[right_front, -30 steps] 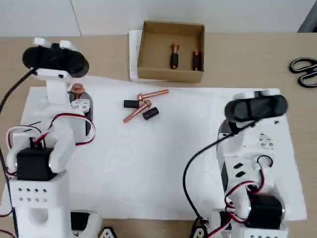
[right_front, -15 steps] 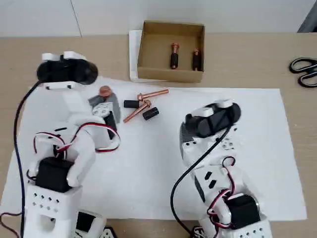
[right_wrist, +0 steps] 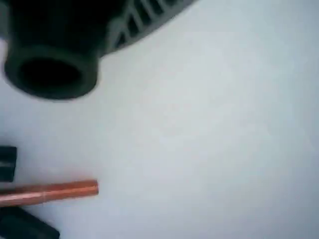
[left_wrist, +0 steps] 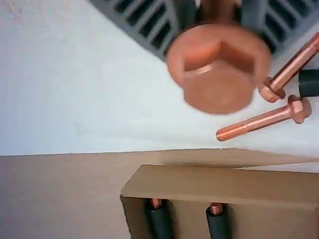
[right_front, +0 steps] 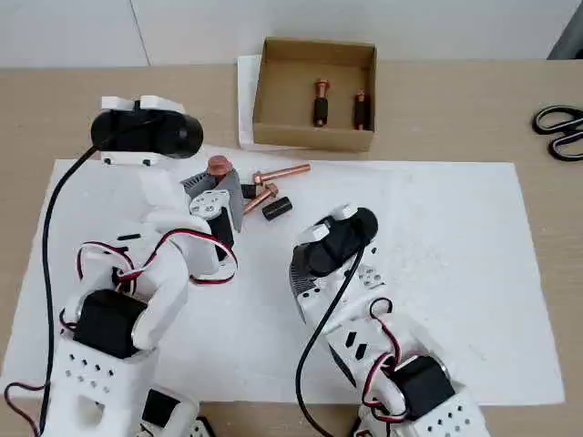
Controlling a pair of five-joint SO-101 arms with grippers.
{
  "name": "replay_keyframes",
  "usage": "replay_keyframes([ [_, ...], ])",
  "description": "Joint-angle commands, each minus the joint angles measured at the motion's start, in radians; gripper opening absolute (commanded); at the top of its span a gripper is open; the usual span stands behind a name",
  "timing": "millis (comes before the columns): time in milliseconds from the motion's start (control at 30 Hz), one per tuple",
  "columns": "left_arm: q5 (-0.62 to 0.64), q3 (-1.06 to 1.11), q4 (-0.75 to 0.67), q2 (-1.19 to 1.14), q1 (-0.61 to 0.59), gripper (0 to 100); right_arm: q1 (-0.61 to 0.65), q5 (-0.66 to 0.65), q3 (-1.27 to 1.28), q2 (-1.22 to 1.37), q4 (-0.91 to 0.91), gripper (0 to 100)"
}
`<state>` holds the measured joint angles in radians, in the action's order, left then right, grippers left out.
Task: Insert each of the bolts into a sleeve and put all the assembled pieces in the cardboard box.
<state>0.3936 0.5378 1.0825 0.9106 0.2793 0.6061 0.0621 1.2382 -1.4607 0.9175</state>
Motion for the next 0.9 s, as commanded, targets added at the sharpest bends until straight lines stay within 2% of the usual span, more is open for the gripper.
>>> replay_keyframes([
  [0,0.006,-0.007,-0.009,0.031,0.011,1,0.001,0.017,-0.006,-0.016,-0.024,0.4],
  [167,0.011,-0.007,-0.049,0.031,0.017,1,0.001,0.017,-0.006,-0.016,-0.045,0.4],
  [400,0.103,-0.005,-0.150,0.020,0.018,1,-0.001,0.018,0.021,-0.016,-0.099,0.4],
  [567,0.103,0.033,-0.178,0.020,0.103,1,-0.001,0.121,0.087,-0.016,-0.185,0.4],
  [867,0.101,0.159,-0.338,0.020,0.153,1,-0.001,0.126,0.092,-0.016,-0.191,0.4],
])
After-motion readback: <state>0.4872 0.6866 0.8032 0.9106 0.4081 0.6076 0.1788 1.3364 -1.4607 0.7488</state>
